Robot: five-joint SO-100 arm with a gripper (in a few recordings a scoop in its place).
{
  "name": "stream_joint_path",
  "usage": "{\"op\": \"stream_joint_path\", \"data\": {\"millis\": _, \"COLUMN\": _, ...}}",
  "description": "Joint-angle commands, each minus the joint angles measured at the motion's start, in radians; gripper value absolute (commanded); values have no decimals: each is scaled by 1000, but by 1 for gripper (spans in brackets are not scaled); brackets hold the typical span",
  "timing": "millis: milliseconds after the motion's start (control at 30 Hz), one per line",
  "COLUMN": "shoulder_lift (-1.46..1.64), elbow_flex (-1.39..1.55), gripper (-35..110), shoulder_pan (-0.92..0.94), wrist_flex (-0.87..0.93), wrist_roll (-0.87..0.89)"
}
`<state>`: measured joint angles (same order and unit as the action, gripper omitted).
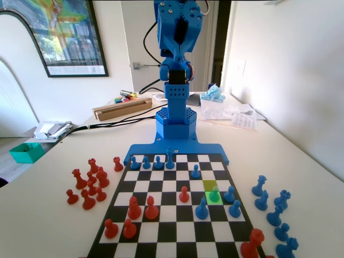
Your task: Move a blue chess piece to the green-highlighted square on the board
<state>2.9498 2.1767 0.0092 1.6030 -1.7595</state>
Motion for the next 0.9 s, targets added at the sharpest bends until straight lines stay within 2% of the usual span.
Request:
{"op": "stream_joint_path", "data": {"millis": 0, "shoulder_lift": 58, "elbow_flex": 2, "gripper": 1, "shoulder_pan": 17, "wrist_flex": -20, "wrist_roll": -6}}
{"op": "stream_joint_path", "data": {"millis": 867, "shoulder_lift": 106, "elbow_flex": 5, "gripper": 1, "shoulder_pan": 11, "wrist_flex": -31, "wrist_roll": -5}}
